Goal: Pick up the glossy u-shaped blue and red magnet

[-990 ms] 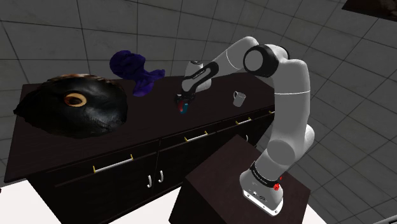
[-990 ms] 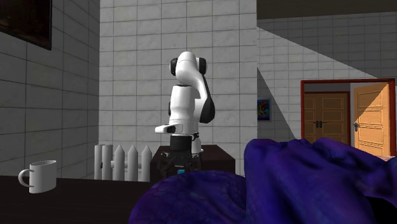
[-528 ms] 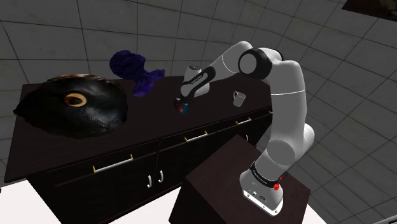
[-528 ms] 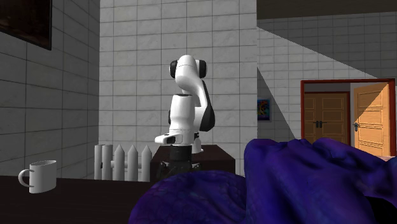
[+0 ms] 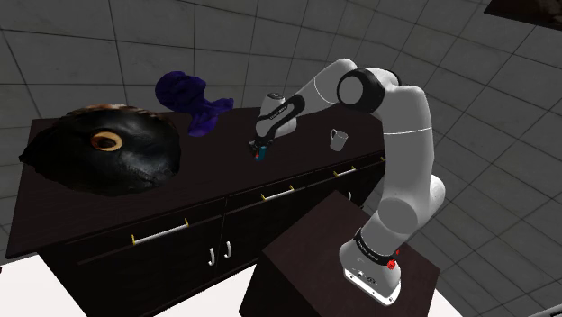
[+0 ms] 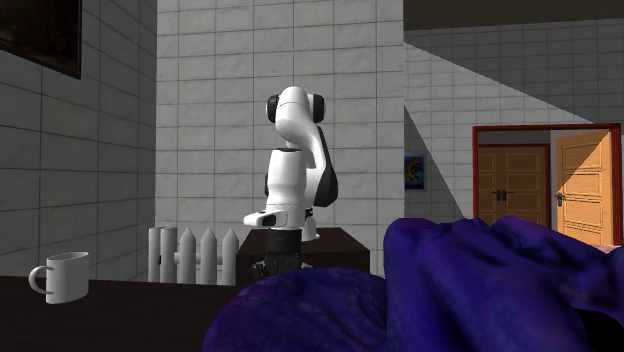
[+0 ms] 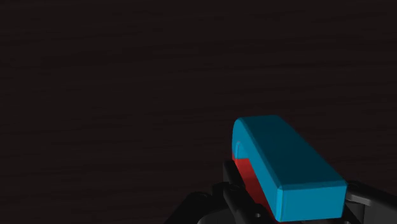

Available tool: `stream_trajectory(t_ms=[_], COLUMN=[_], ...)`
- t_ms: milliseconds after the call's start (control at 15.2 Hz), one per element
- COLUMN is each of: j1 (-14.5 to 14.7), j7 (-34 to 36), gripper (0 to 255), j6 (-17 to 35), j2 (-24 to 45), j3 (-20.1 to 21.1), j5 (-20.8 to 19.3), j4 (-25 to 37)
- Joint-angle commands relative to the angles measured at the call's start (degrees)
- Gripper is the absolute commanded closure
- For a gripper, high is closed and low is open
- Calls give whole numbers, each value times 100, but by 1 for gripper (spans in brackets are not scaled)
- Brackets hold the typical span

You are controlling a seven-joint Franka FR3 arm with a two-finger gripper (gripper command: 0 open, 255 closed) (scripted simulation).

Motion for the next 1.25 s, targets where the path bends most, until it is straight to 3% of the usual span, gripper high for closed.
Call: stream_trajectory(t_ms=[0,1188], j1=[-1,-25], j7=[0,-55], gripper=[255,255], j6=[0,-788], j2=[1,-923], j3=[-2,37], j5=[0,42], j4=[-1,-136])
